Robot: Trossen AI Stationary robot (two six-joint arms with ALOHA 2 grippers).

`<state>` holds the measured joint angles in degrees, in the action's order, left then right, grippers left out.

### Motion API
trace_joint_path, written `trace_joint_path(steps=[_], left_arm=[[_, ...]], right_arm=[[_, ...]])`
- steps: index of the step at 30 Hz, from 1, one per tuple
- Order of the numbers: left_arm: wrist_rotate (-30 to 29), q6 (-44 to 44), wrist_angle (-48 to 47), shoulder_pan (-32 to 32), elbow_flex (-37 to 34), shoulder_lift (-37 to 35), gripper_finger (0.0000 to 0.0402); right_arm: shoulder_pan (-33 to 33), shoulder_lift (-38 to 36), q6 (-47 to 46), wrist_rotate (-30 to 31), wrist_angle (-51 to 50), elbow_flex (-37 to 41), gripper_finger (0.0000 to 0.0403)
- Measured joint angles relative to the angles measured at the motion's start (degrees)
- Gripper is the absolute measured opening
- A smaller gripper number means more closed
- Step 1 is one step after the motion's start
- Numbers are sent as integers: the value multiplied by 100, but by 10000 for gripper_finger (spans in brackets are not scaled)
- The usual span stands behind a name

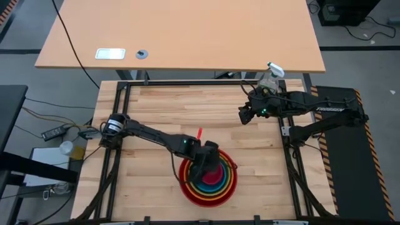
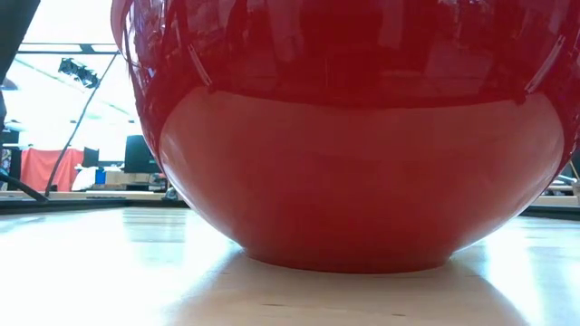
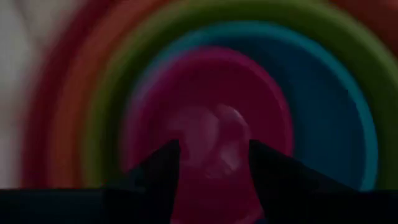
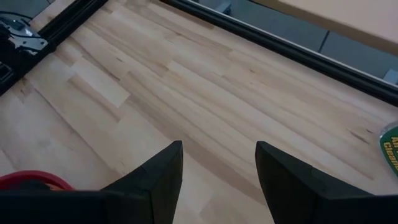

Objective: Nest bowls inside each other
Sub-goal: Stack the pink bowl on top of the blue bowl, then return to Home Position

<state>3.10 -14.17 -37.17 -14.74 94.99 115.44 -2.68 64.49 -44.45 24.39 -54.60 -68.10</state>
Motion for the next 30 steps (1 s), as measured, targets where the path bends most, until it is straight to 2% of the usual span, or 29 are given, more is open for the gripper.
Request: trace_joint_path(steps=[7,12,17,26,30], left_arm=[[-931,-198,396,-11,29,-117,192],[-920,-201,564,54,23,96,192],[-356,-155,376,116,-1,312,192],[-590,-264,455,114,62,-31,192],[-786,-100,54,114,32,-84,192]], right_arm=[[0,0,5,1,24,0,208],[0,0,7,1,160,0,208],[0,1,64,0,295,0,208],[0,2,111,-3,289,0,208],[9,2,112,-47,272,0,208]])
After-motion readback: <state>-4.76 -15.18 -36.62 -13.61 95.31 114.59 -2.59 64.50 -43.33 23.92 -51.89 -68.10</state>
